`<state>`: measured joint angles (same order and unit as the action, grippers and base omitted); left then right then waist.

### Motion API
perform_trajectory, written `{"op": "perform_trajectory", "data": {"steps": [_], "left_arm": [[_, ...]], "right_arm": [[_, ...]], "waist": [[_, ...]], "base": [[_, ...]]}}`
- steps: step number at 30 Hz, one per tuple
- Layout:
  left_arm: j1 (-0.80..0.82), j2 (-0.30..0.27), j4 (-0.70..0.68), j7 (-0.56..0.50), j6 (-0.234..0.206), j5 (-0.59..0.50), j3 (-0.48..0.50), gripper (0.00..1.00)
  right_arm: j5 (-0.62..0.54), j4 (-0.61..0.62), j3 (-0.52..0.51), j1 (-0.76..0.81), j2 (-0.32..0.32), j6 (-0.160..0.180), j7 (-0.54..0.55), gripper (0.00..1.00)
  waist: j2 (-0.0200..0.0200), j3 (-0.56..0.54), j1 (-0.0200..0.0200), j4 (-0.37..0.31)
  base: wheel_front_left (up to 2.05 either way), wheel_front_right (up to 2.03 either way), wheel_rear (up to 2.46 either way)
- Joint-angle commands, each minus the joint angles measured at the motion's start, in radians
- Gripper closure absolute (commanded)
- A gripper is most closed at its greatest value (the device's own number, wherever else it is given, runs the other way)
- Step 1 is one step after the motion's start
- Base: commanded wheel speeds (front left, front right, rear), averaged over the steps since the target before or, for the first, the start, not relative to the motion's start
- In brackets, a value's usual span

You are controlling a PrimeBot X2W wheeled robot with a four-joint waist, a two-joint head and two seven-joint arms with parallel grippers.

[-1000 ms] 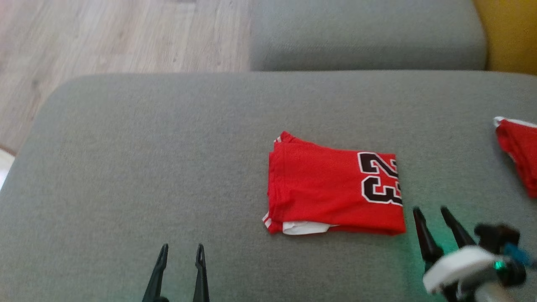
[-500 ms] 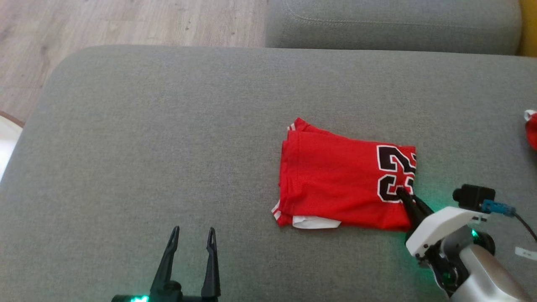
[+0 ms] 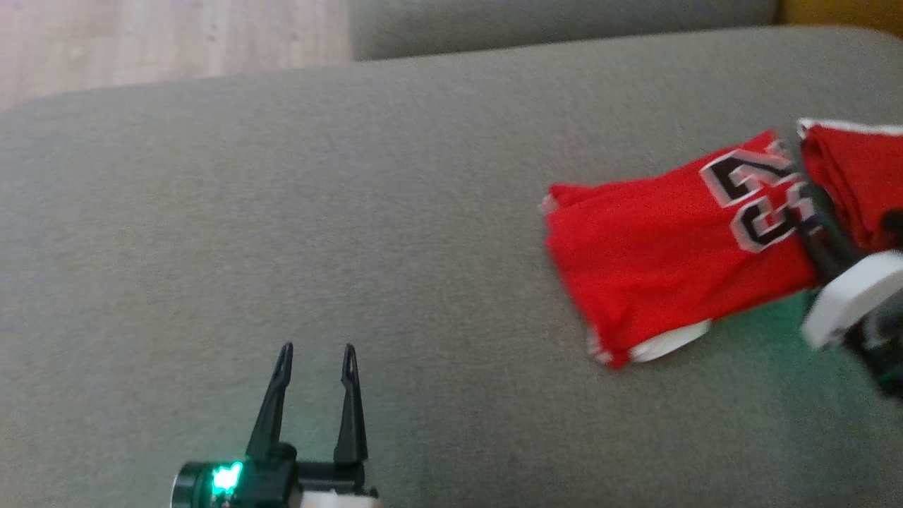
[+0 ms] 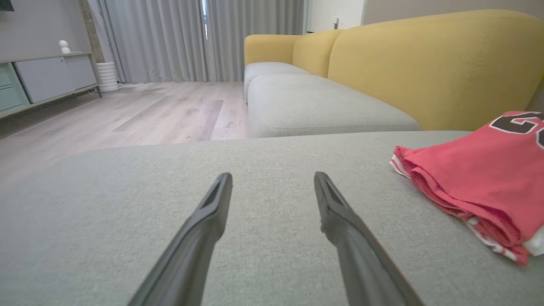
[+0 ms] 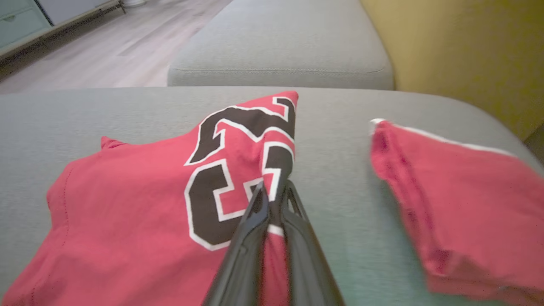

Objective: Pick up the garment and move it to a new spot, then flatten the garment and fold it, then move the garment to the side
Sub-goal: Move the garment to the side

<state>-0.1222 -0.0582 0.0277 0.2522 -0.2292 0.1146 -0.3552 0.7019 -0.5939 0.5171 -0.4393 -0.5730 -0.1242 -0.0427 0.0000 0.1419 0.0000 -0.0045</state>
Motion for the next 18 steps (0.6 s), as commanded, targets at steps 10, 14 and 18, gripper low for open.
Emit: {"op": "perform_trajectory", "data": {"steps": [10,14,18], "left_arm": [[0.103,0.008,-0.035,0.01,-0.001,-0.036,0.047,0.0],[0.127,0.008,-0.036,0.01,0.002,-0.046,0.047,0.0],[0.144,0.008,-0.047,0.01,-0.001,-0.047,0.053,0.0]], "right_arm": [[-0.023,0.034,-0.023,-0.183,-0.245,-0.007,-0.017,1.0],[-0.045,0.003,-0.033,-0.235,-0.29,-0.007,-0.022,1.0],[-0.085,-0.036,-0.034,-0.26,-0.314,-0.007,-0.029,0.35]], "waist": [[0.0,0.144,0.0,-0.136],[0.0,0.17,0.0,-0.156],[0.0,0.183,0.0,-0.162]], "base": [[0.0,0.0,0.0],[0.0,0.0,0.0],[0.0,0.0,0.0]]}}
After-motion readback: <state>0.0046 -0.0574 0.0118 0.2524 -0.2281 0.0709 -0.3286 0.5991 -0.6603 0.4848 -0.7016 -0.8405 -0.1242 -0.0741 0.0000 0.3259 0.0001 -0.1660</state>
